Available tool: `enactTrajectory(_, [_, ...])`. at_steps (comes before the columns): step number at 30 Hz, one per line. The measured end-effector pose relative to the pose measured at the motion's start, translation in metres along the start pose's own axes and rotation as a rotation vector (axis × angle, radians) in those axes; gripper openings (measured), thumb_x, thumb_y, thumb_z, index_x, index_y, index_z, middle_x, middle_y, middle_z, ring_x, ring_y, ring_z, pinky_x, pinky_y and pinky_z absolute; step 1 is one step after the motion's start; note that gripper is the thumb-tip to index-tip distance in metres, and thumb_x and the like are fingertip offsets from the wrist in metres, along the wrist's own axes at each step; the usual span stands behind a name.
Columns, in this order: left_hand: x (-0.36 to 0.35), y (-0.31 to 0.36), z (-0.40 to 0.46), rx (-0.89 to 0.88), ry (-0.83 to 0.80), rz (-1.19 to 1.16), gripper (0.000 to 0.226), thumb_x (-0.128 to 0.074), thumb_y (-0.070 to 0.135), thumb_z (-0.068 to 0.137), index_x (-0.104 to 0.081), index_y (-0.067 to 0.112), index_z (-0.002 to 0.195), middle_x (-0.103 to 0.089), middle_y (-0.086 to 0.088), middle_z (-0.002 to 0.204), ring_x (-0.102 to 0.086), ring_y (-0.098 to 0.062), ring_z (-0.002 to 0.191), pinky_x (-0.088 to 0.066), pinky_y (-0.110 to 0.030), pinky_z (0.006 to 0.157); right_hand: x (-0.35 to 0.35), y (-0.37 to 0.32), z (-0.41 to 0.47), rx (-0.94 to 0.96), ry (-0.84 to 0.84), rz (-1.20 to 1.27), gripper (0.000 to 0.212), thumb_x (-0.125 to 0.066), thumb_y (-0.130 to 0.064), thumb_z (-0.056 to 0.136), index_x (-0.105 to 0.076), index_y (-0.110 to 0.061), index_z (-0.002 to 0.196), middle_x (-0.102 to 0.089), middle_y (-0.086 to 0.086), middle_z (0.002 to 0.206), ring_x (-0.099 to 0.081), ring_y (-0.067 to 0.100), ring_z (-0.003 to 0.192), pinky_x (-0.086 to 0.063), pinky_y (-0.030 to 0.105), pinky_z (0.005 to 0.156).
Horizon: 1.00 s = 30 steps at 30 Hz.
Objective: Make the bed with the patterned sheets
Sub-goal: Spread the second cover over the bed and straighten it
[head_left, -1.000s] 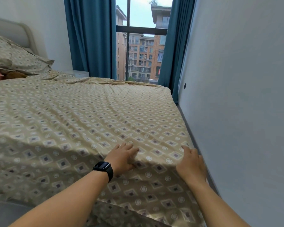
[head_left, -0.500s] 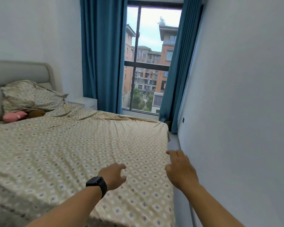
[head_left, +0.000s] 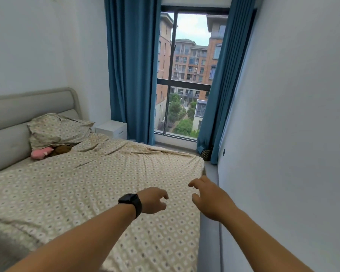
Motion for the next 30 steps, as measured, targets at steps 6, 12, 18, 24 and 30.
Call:
enactTrajectory(6, [-0.001, 0.027, -0.010, -0.113, -0.026, 0.018, 0.041, -0.055, 0.040, 0.102, -0.055, 0.029, 0.141, -0.053, 0.003, 0.145, -0.051, -0.018, 0.130, -0.044, -0.039, 0.107, -0.017, 0.009, -0.003, -0.055, -0.274, -0.054, 0.039, -0.050, -0.039, 0.100, -0.053, -0.031, 0.139, -0.050, -0.003, 0.141, -0.053, 0.016, 0.123, -0.046, 0.035, 0.104])
enactTrajectory(12, [0.023, 0.039, -0.044, -0.200, 0.107, -0.055, 0.035, -0.057, 0.038, 0.100, -0.062, 0.028, 0.133, -0.062, 0.005, 0.133, -0.058, -0.016, 0.118, -0.048, -0.034, 0.099, -0.013, -0.019, -0.006, -0.049, -0.417, 0.019, 0.038, -0.054, -0.039, 0.101, -0.056, -0.030, 0.138, -0.062, -0.003, 0.136, -0.059, 0.014, 0.118, -0.047, 0.031, 0.102])
enactTrajectory(18, [0.044, 0.042, -0.019, -0.214, 0.177, -0.043, 0.027, -0.059, 0.037, 0.099, -0.067, 0.031, 0.124, -0.068, 0.010, 0.122, -0.062, -0.011, 0.107, -0.053, -0.035, 0.092, -0.024, -0.018, 0.037, 0.008, -0.484, 0.024, 0.043, -0.052, -0.043, 0.101, -0.053, -0.030, 0.142, -0.059, -0.003, 0.141, -0.058, 0.016, 0.120, -0.047, 0.035, 0.104])
enactTrajectory(24, [0.081, 0.044, 0.055, -0.153, 0.276, -0.023, 0.027, -0.059, 0.036, 0.099, -0.068, 0.031, 0.124, -0.069, 0.011, 0.119, -0.063, -0.010, 0.105, -0.053, -0.034, 0.090, -0.005, 0.022, 0.124, 0.068, -0.439, -0.096, 0.044, -0.051, -0.046, 0.102, -0.050, -0.032, 0.144, -0.055, -0.002, 0.145, -0.053, 0.019, 0.127, -0.043, 0.039, 0.109])
enactTrajectory(30, [0.111, 0.051, 0.130, -0.121, 0.363, -0.146, 0.025, -0.060, 0.036, 0.098, -0.069, 0.033, 0.121, -0.070, 0.014, 0.115, -0.063, -0.005, 0.101, -0.055, -0.033, 0.091, 0.027, 0.061, 0.204, 0.156, -0.397, -0.119, 0.043, -0.049, -0.045, 0.103, -0.051, -0.030, 0.143, -0.057, -0.002, 0.143, -0.054, 0.020, 0.125, -0.043, 0.038, 0.104])
Point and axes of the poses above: each hand's wrist, its own z-axis towards the middle knuckle, its own x-axis out of the back of the hand, y = z × x, the point moved 6 cm from there along z, towards the middle knuckle
